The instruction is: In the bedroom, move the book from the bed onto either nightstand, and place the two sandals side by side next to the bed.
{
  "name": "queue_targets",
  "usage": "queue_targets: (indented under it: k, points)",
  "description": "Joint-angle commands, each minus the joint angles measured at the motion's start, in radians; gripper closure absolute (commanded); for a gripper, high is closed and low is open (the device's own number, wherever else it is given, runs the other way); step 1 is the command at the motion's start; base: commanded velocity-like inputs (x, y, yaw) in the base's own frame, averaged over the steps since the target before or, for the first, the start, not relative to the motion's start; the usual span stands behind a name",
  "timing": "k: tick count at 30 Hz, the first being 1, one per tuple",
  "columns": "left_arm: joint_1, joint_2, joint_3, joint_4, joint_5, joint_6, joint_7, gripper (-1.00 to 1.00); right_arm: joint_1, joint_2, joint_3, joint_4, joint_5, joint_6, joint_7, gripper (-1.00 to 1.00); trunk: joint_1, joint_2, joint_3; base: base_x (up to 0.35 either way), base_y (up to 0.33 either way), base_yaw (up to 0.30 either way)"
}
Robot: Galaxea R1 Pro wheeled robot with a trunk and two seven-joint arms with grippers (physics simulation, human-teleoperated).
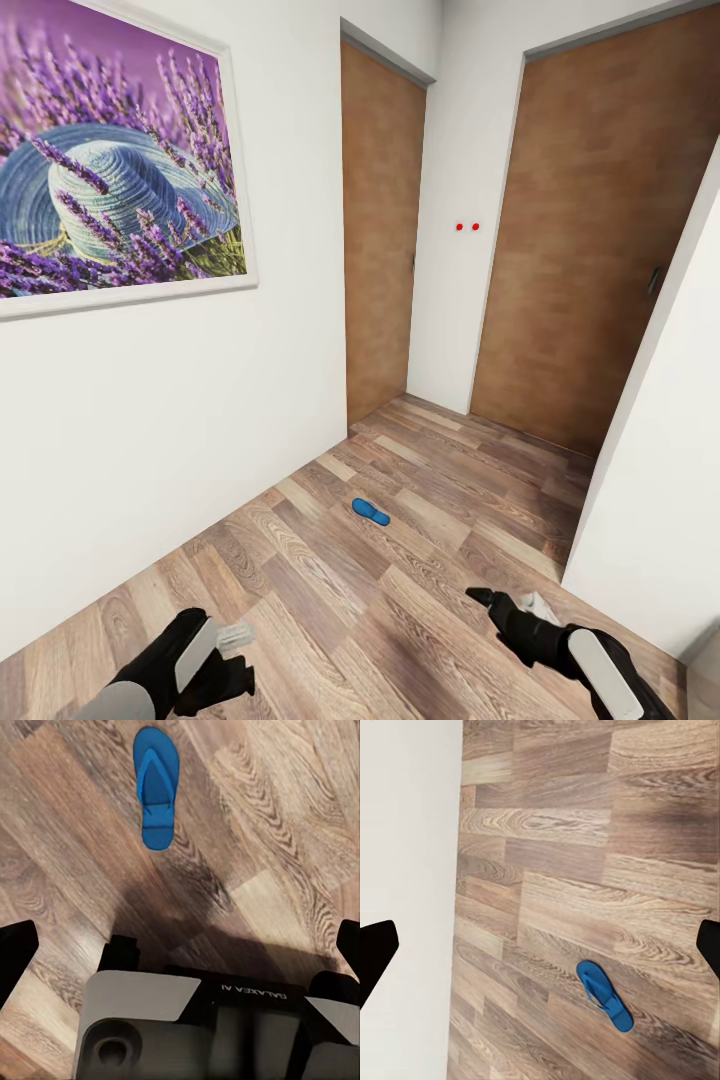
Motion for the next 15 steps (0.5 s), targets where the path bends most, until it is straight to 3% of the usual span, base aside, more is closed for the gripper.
queue_targets:
  k: [1,8,15]
  points:
    - [-0.001,-0.001,-0.008,0.000,0.007,0.001,0.007,-1.00,-0.001,0.000,-0.003,0.000,0.003,-0.002,0.004,-1.00,0.000,-0.001,-0.001,0.000,0.000,0.000]
    - [-0.002,-0.008,-0.017,0.003,-0.001,-0.031,0.005,-1.00,-0.001,0.000,0.000,0.001,0.001,-0.031,0.010,-1.00,0.000,-0.001,-0.001,0.000,0.000,0.000]
    - [-0.002,-0.010,-0.021,-0.005,-0.003,-0.047,0.006,-1.00,-0.001,0.002,0.003,0.001,0.000,-0.038,0.071,-1.00,0.000,-0.001,-0.001,0.000,0.000,0.000]
